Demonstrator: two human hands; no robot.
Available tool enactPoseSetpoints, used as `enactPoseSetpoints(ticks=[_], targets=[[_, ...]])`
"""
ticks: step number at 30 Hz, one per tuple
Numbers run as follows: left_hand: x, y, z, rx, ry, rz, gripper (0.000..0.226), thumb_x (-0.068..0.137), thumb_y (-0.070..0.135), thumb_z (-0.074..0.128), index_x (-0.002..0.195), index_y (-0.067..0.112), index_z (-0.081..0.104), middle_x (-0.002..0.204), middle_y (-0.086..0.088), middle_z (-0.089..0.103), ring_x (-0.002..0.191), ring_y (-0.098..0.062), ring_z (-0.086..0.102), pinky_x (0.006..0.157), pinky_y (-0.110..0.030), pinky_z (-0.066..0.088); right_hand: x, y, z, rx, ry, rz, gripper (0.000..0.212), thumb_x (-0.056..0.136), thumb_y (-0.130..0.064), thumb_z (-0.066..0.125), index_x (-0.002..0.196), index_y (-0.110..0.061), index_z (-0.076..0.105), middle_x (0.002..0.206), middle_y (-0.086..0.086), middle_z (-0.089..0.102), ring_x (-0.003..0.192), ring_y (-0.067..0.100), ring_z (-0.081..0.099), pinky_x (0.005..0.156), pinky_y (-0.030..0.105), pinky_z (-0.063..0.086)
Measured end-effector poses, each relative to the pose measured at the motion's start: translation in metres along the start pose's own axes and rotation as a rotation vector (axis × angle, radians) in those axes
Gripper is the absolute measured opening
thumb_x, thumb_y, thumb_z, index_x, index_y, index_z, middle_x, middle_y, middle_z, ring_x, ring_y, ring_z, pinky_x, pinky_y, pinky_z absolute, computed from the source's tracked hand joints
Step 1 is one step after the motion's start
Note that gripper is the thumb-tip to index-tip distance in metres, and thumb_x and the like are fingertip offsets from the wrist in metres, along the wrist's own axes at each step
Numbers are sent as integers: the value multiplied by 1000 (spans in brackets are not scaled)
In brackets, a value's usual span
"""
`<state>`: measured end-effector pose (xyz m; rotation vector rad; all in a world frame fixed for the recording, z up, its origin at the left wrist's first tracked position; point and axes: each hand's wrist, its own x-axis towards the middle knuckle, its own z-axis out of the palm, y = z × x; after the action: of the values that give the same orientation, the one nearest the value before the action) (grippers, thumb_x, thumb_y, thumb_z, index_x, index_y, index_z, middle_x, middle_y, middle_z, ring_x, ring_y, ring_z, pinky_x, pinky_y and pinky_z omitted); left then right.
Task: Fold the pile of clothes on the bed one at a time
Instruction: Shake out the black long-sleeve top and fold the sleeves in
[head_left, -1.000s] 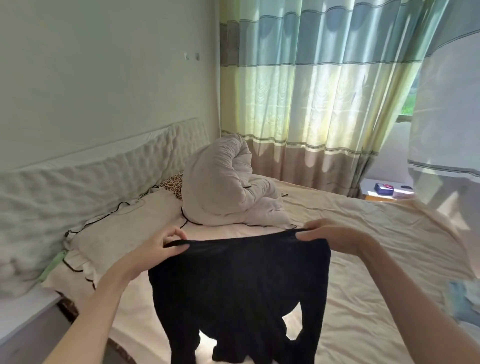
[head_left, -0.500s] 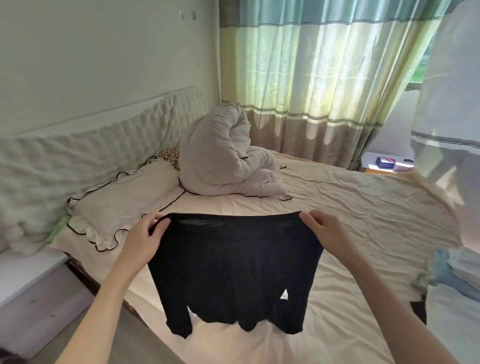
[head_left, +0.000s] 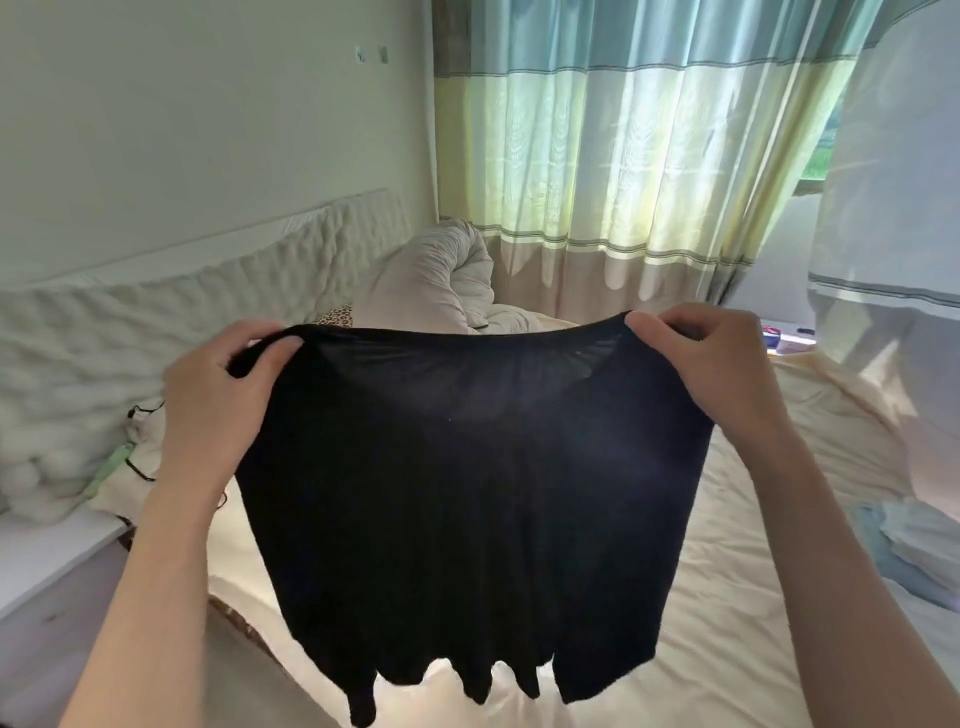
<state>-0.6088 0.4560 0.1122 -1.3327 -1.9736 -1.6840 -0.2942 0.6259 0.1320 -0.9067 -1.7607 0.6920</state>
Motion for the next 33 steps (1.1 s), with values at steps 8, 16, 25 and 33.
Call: enactPoseSetpoints(ticks=[8,16,25,33], targets=[[27,-56,59,132,-130,-84,11,82,37,68,84,29,61,79,16,60,82,-6,54,74,-22,36,43,57,48,-307,-83,127,27,86,-46,61,65,-28,60,65,-13,60,69,13,56,63,29,37],[37,-203,156,501,-452,-169,33,88,50,54,95,19,56,94,-7,63,87,-30,58,66,-32,35,90,206,158,-466,-472,246,24,96,-22,51,110,-7,62,106,11,63,102,27,56,77,27,33],[44,-399,291,744,-650,-74,37,94,49,42,97,14,54,72,-6,55,60,-24,45,54,-31,31,126,396,313,-536,-472,415,24,94,-24,56,109,-6,63,108,13,64,102,27,57,79,28,37],[8,-528,388,744,-716,-163,35,93,49,45,86,15,41,72,-3,48,61,-26,43,54,-32,29,116,533,400,-542,-420,499,20,93,-23,57,102,-8,67,103,10,66,97,25,57,77,27,36]])
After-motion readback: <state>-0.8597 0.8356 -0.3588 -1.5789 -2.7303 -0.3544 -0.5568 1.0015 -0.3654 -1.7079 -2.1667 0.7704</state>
